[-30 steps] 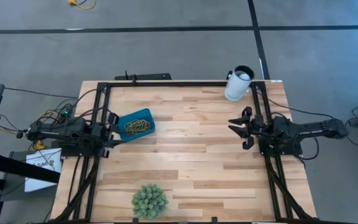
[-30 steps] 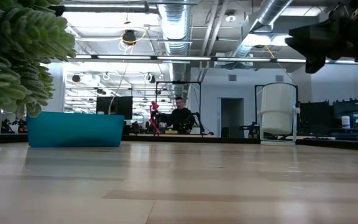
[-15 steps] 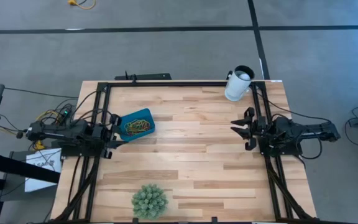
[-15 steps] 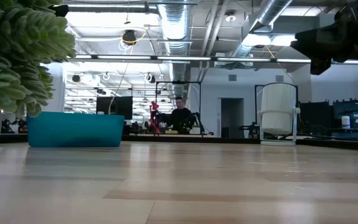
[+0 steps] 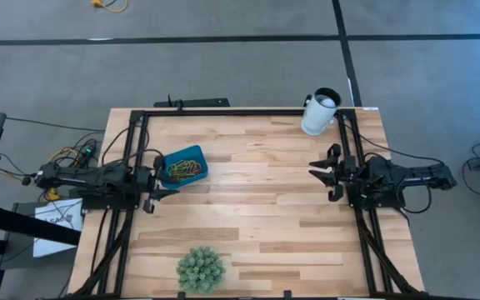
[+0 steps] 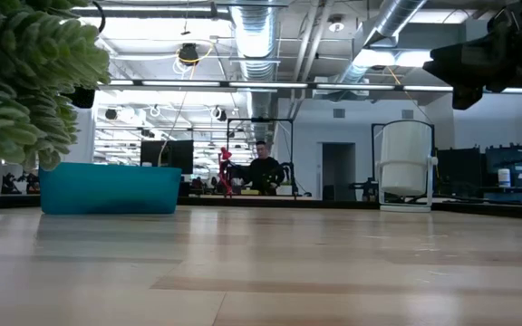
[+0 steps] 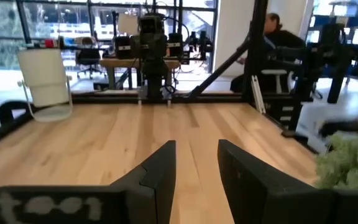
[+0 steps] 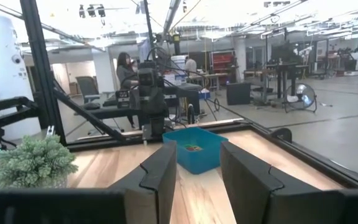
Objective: Pick and place items into bin
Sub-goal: Return to Home Position
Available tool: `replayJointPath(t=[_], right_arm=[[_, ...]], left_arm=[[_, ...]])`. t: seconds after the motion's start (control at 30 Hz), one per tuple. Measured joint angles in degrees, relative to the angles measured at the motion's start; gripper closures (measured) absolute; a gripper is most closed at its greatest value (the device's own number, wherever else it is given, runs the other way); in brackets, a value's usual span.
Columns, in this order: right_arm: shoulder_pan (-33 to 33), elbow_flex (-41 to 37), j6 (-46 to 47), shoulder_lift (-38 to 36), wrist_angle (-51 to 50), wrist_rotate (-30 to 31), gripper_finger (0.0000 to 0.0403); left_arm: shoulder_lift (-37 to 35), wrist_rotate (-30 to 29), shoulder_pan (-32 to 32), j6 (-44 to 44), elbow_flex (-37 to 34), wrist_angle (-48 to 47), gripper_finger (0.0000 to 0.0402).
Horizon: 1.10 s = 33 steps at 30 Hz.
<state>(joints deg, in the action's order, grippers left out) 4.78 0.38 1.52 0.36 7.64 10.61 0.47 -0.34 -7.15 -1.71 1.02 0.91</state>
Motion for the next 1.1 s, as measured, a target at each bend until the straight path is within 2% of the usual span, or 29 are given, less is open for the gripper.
replayJointPath(t=[0.1, 1.1], right_arm=[[0.0, 0.0, -0.01, 0.0, 0.0, 0.0, 0.0285], [0.0, -0.02, 0.0, 0.0, -0.57, -0.04, 0.0285]], left_arm=[[0.45, -0.16, 0.01, -2.03, 0.02, -0.13, 0.0292], [0.42, -0.3, 0.01, -2.27, 0.04, -0.51, 0.0292]])
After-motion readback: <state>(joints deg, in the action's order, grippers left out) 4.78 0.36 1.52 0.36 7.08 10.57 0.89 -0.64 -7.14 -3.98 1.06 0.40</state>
